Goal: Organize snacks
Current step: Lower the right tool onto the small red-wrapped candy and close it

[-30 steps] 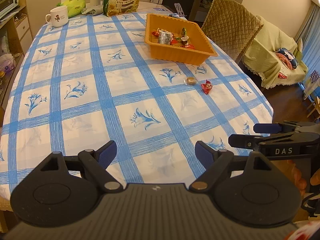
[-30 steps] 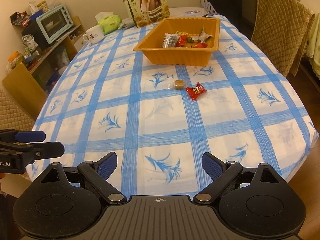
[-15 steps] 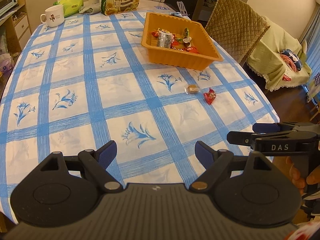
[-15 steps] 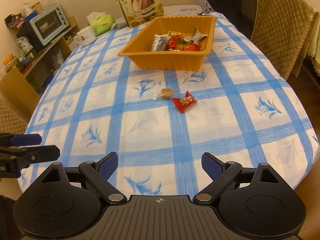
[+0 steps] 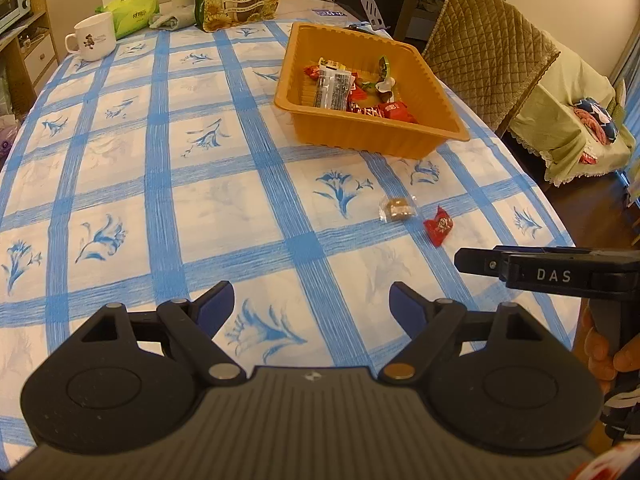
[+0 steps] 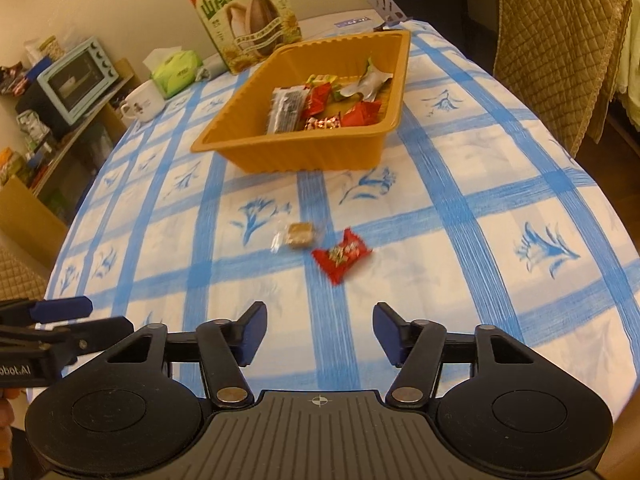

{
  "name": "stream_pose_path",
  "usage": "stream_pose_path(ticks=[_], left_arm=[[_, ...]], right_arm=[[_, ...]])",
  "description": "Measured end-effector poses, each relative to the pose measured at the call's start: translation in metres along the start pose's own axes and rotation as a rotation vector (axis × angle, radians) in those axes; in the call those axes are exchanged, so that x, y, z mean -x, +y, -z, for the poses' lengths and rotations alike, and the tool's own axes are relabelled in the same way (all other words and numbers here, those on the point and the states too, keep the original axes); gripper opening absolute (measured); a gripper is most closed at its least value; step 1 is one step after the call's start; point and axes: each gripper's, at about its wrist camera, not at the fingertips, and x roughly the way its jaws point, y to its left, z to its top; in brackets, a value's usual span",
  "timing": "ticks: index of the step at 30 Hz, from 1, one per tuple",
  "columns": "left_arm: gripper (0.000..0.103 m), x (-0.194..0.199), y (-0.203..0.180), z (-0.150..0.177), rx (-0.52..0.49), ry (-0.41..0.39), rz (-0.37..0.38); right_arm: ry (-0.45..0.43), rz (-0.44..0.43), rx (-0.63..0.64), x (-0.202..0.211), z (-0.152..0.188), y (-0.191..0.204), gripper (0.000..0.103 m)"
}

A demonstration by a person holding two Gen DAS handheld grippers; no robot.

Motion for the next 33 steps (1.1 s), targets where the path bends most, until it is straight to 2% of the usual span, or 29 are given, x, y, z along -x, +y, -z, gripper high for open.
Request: stream_pose_path(ticks=[4,13,23,27,30,33], left_arm=[[0.083,-0.012,-0.003,-0.010,-0.002,0.006,-0.006],[0.083,-0.028,-0.007,-0.026,-0.007,0.011,-0.016],[0.083,-0.040,-0.007,-0.035,-0.007,0.025,-0.020],[0.083,-0.045,-0.009,-0.036,-0.016,0.028,-0.017],[0.082,-0.050,-0.012,-0.038,-0.028,0.031,-0.014],[0.081,-0.055,-0.015,-0.039,-0.047,0.034,-0.007]], right_arm=[[0.008,-0.017,-0.029,-0.013,-0.009,-0.005,0.054],[0.012,-0.032,-0.087,-0.034,-0.025,-0.015,0.052],[0.011,-0.019,-0.150,-0.047,-0.035,-0.025,0.036],[0.020,-0.007,-0.114,-0.051,-0.036,-0.023,0.032],[0.022,0.016,-0.041,-0.053,-0.036,-0.018,0.022],[0.020,0.026,0.036,-0.054,-0.034,-0.013,0.020]])
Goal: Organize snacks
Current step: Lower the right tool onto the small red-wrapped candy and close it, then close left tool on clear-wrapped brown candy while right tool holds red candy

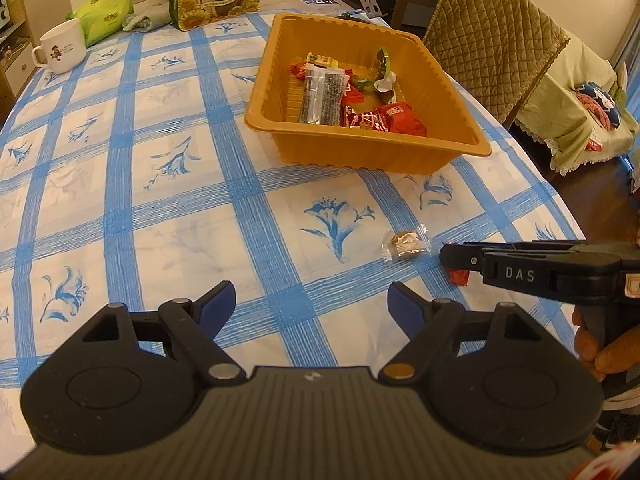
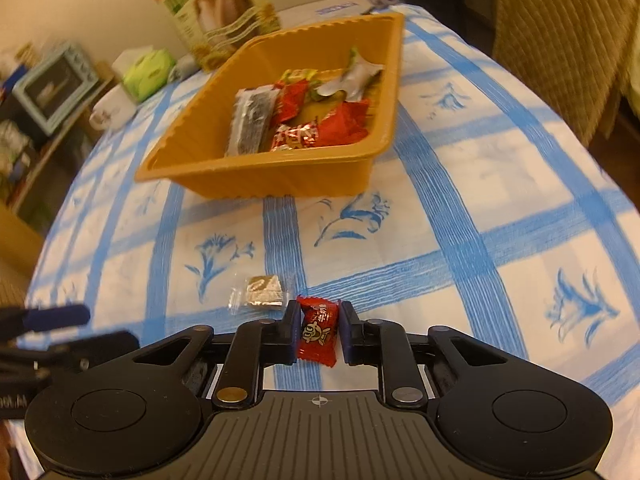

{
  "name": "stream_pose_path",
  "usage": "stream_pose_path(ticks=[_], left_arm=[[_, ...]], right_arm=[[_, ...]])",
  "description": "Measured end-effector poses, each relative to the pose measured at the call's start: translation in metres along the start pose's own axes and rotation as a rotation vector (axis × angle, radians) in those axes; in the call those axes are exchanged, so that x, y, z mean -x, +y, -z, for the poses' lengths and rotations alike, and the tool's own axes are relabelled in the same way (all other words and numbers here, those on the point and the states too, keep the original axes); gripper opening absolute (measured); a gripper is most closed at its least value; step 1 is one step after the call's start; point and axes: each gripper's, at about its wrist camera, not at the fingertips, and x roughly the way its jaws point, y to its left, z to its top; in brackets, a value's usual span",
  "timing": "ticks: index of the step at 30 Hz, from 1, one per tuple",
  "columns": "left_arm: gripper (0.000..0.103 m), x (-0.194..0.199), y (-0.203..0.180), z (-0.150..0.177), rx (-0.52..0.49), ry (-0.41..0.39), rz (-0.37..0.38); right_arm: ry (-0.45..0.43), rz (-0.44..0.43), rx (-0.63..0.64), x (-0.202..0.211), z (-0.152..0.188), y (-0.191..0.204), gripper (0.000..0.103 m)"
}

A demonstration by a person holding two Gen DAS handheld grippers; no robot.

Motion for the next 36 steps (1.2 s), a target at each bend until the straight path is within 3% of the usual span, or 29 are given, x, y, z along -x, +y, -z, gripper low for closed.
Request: stream_pose_path(ticks=[3,11,21,29,36], left_arm=[[0.079,-0.007,-0.006,-0.002,-0.034,-0.001,0.011],[0.067,-0.031,-0.031,-0.007,-0.188,-0.016,0.054],[0.051,-0.062,-0.062,-0.013,-0.412,-0.028,0.048],[0.042,-0.074,-0.067,-0.025,-0.406,-0.018,0.065],[0.022,-0.077,-0.071,-0.031,-0.368,0.000,0.102]], right_arm=[[-0.009,0.016,0.042,0.002,0.001,0.000,0.020],[-0.040,0.030,-0.019,0.015,-0.004,-0.024,0.020],[-0.058,0.057,-0.092,0.032,-0.003,-0.050,0.020],[-0.068,0.072,-0.121,0.038,-0.002,-0.061,0.020],[-0.075,0.080,-0.127,0.043,-0.002,-0.066,0.020]])
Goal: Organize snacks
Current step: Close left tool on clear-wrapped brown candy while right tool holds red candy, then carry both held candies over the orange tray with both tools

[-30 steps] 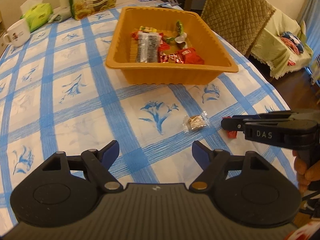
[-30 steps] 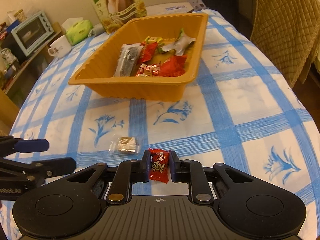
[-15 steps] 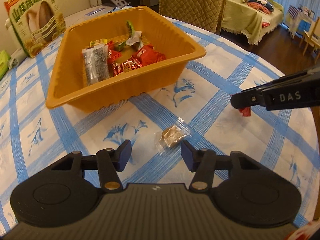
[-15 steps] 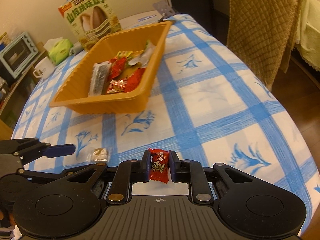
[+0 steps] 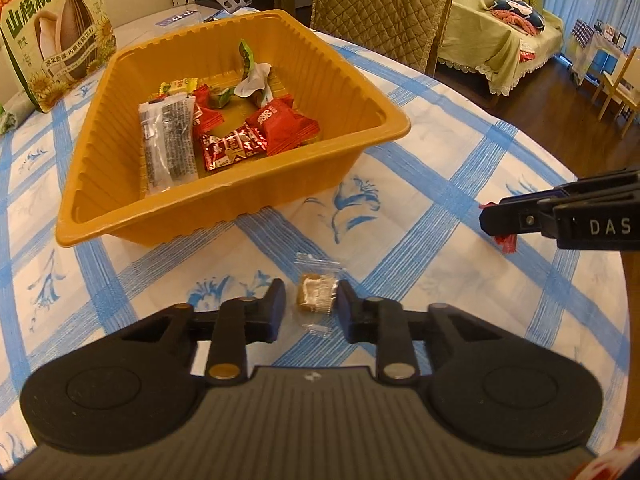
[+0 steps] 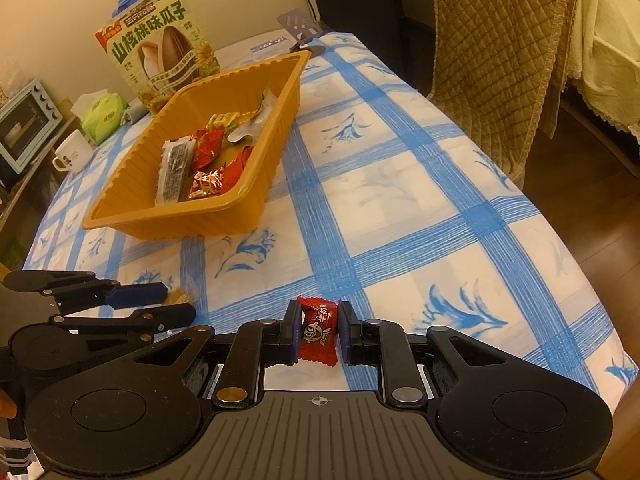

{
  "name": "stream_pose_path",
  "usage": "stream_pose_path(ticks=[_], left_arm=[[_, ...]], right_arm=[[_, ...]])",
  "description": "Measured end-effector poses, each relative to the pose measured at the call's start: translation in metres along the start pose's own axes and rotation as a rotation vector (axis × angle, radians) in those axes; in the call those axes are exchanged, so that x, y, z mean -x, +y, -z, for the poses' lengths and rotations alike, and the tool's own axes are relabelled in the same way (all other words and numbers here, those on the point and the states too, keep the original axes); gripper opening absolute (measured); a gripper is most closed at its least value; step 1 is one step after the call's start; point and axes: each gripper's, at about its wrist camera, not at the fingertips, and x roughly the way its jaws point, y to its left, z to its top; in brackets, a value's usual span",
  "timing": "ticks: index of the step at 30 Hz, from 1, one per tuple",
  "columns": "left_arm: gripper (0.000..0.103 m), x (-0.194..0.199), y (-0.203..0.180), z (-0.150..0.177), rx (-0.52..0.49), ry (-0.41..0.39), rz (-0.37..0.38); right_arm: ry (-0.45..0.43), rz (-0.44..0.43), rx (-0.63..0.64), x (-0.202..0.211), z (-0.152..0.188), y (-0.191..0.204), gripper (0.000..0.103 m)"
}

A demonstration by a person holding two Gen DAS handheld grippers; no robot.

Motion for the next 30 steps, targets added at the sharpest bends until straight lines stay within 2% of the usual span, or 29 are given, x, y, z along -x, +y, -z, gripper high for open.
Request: stream_pose_path(ticks=[17,30], left_arm=[[0.019,0.012,0.000,0.005,0.056,0.006,0.003],[0.019,0.068,0.009,0.014,0.121,-0.081,-0.011]], right_arm=[[-0.016,-0.015,0.022,0.010,0.001,0.007,0.020],[-0.043,-0.070,0.078,0.029,0.002,0.032,0.020]])
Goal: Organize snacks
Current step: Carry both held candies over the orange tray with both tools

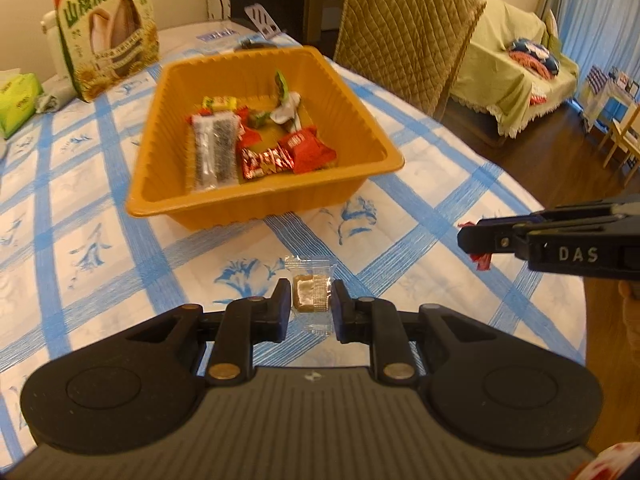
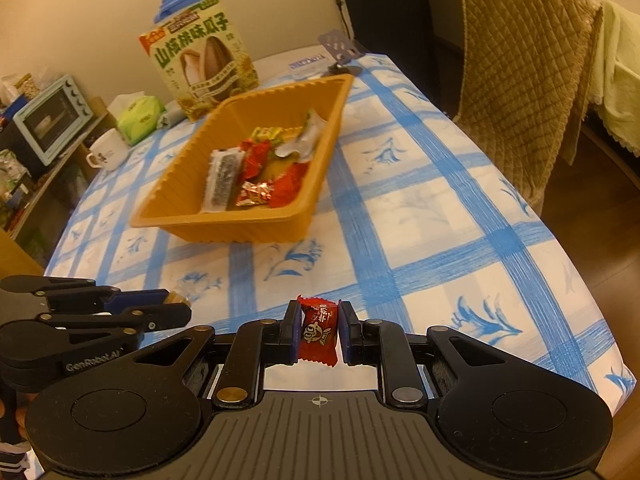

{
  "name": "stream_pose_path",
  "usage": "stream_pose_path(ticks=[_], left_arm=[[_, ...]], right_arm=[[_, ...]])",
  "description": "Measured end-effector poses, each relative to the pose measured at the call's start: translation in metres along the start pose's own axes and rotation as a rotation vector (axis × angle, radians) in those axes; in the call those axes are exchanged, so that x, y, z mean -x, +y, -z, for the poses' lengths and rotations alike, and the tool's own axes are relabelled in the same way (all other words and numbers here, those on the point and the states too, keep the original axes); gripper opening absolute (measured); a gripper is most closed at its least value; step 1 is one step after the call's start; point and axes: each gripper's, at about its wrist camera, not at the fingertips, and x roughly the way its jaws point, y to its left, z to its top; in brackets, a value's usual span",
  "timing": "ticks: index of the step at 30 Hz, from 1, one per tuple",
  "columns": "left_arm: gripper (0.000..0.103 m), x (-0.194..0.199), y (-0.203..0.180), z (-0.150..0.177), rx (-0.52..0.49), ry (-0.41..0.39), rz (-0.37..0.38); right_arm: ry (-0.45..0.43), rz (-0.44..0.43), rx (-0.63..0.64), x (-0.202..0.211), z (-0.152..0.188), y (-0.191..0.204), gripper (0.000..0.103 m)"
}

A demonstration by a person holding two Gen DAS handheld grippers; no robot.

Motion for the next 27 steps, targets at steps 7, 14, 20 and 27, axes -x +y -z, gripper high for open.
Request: stream_pose_path(ticks=[7,14,20,27], left_arm=[[0.019,0.030,0.006,-0.008,0.028,-0.066,-0.020],[0.019,0.046,0.011,-0.027,0.032,-0.116,-0.046],[0.019,0.042,0.017,-0.050,0.037,-0.136,-0.071],[0.019,0.028,0.025,-0.087,0.036,-0.160,-0.100]], right_arm=[[-0.020,-0.040,0.045,0.009,-0.006,0.014,0.020],[-0.051,-0.075,0.089,0.010,-0.026,0.022,0.020],[-0.085,-0.105,0.121,0.004,-0.055,0.024,0.020],[-0.106,-0.124,0.156,-0.017,-0.092,0.024,0.020]])
